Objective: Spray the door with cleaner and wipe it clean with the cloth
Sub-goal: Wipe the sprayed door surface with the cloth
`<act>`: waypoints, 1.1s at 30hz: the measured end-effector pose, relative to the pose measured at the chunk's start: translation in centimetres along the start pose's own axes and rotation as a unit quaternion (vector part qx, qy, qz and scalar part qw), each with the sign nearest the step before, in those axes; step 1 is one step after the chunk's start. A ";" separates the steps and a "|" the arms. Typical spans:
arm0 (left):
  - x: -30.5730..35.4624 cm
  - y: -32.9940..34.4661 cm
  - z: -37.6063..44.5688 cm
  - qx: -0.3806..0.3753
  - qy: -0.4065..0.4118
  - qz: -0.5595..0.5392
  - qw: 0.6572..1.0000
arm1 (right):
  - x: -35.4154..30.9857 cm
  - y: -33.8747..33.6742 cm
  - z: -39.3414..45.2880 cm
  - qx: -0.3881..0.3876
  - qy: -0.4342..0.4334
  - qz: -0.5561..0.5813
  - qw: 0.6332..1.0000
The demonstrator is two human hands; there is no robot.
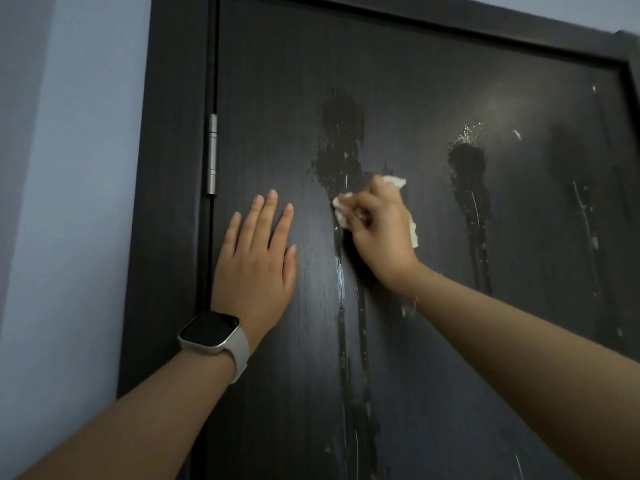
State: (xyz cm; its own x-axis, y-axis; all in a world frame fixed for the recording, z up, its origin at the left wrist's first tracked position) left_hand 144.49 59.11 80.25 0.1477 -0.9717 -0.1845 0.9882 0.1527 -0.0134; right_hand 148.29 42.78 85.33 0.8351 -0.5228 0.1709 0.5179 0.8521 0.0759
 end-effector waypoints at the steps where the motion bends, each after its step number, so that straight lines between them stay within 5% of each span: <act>1: 0.0 0.0 0.0 0.003 0.000 0.000 1.000 | -0.4 0.0 -1.0 -0.030 -0.021 0.011 0.999; 4: 0.0 -0.1 0.0 0.008 0.000 -0.004 1.000 | 0.8 -0.4 0.5 -0.057 -0.002 0.027 0.998; 8: -0.1 0.0 -0.1 0.007 0.000 -0.003 1.000 | 3.2 -0.3 4.5 0.055 0.097 0.008 0.994; 14: -0.1 -0.1 -0.1 0.007 0.000 0.000 1.000 | -0.9 -0.2 1.5 -0.035 -0.083 -0.042 0.995; 20: -0.1 0.1 -0.1 0.008 0.001 -0.003 1.000 | 2.1 0.1 5.2 0.018 0.077 -0.080 0.994; 25: -0.2 0.0 -0.1 0.008 0.001 -0.001 1.000 | -0.9 0.2 2.7 -0.046 -0.114 -0.095 0.988; 30: -0.1 0.1 -0.1 0.011 0.005 -0.009 1.000 | 1.9 -0.2 7.1 0.022 0.026 -0.114 0.993; 33: -0.3 0.1 -0.1 0.014 0.003 -0.006 1.000 | 0.1 0.4 4.3 0.028 -0.019 -0.063 0.997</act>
State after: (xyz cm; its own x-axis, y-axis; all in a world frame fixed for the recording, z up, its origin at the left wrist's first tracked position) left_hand 144.59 59.40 80.17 0.1365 -0.9721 -0.1909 0.9905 0.1368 0.0115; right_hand 147.77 43.22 89.60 0.7557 -0.6254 0.1943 0.6060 0.7803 0.1546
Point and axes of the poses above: each hand's wrist, its own z-axis towards the middle knuckle, its own y-axis out of the palm, x = y × z, the point moved 7 cm from there along z, towards the middle knuckle, and after that the axes turned 2 degrees about -y, right-handed, at the moved point
